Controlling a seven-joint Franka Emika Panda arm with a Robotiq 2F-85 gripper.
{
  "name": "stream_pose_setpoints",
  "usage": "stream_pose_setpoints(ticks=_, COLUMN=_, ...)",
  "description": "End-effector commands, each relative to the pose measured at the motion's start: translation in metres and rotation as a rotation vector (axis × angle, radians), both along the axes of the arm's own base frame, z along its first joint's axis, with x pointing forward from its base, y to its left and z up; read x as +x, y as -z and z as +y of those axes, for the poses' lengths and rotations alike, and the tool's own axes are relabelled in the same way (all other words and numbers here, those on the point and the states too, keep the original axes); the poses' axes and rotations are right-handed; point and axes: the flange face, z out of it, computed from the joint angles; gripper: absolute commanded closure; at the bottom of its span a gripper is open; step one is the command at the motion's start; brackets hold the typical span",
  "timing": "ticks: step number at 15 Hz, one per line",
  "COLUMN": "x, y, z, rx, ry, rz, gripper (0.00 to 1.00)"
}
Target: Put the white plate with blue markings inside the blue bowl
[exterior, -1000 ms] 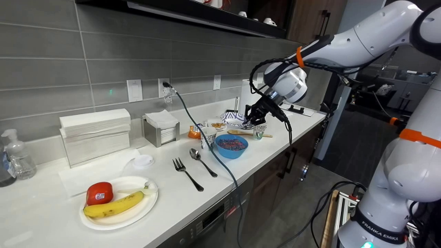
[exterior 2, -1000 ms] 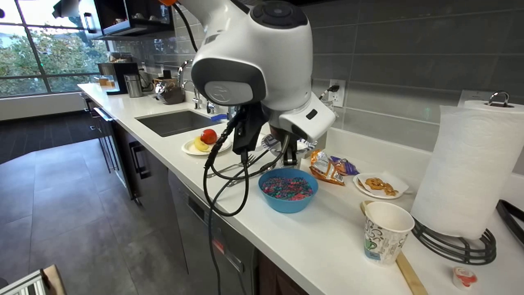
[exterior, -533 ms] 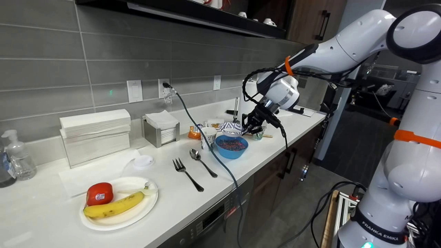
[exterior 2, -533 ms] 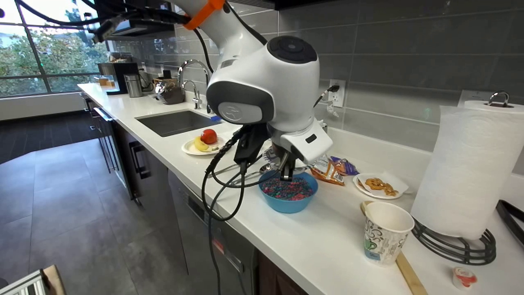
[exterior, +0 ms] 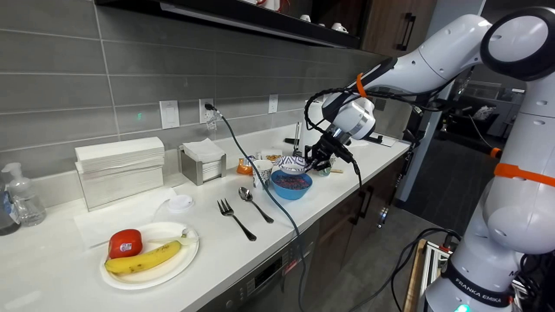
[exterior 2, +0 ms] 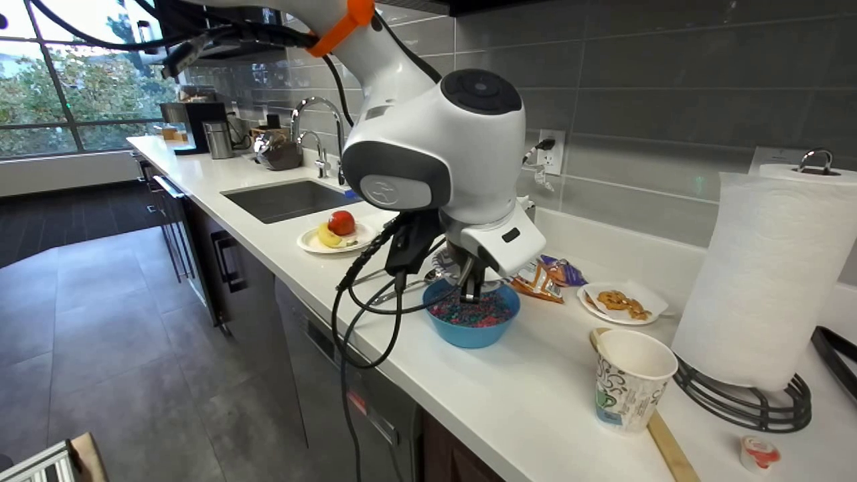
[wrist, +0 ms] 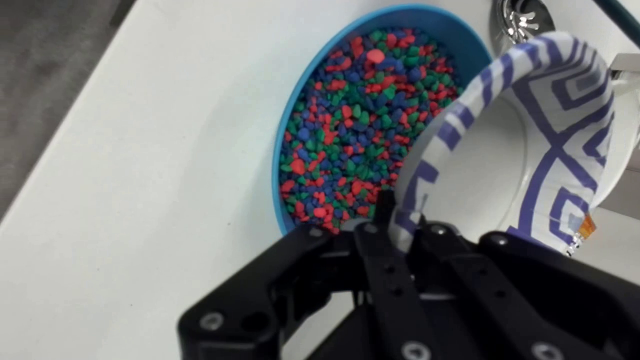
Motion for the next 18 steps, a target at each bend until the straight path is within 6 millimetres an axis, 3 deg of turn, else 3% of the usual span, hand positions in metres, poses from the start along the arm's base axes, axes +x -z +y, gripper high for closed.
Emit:
stream_pose_setpoints(ticks=1, x=0.003, y=0.018, z=-0.006, rx=-0.007, ry=0.018, rz=-0.005, gripper=0.99)
stream_pose_setpoints(ticks=6, x=0.008, y=0.037, z=-0.006, rx=-0.013, ry=0.016, rz=0.001, gripper=0.99)
stream_pose_setpoints(ticks=7, x=0.009, y=0.039, z=-0.006, rx=-0.014, ry=0.017, rz=0.005, gripper=0.69)
stream_pose_setpoints(ticks=8, x=0.009, y=0.040, z=-0.005, rx=-0.009, ry=0.013, rz=0.010, gripper=0.68)
stream_pose_setpoints(ticks=11, x=0.005, y=0.029, z=-0.001, rx=0.000, ry=0.005, rz=-0.002, gripper=0.46)
stream_pose_setpoints(ticks=15, x=-0.006, y=-0.005, z=0.007, rx=-0.014, ry=-0.025, rz=-0.047, gripper=0.16)
stream_pose_setpoints(ticks=18, x=-0.015, y=-0.024, z=0.012, rx=-0.013, ry=-0.063, rz=-0.054, gripper=0.00)
